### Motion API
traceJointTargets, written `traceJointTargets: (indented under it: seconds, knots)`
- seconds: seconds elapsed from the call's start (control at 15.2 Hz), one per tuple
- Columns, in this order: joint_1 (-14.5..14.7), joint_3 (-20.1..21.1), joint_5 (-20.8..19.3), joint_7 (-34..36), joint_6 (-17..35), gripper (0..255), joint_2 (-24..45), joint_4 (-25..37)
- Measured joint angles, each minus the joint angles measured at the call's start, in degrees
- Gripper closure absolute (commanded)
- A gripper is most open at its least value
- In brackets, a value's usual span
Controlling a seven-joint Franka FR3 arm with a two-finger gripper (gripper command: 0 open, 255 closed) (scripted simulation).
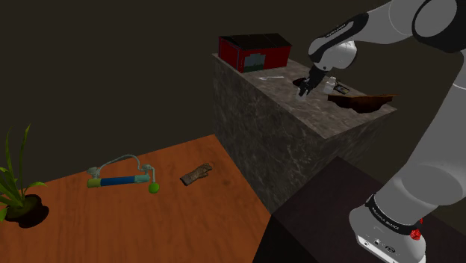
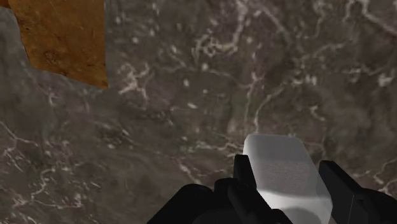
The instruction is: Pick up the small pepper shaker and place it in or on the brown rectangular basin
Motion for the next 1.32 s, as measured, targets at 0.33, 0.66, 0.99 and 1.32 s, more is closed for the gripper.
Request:
traceJointTargets:
  seconds: [0.33,0.66,0.99,1.32]
  knots:
    - [0.3,-0.6,-1.9,1.4,-2.5,255,-1.8,1.0]
    - [0.7,-1.1,-4.0,3.3,-5.6,255,-3.8,2.5]
    - [1.0,-1.4,-5.8,4.9,-9.1,255,-5.5,4.6]
    - [1.2,-1.6,-7.4,6.3,-12.4,255,-7.2,6.5]
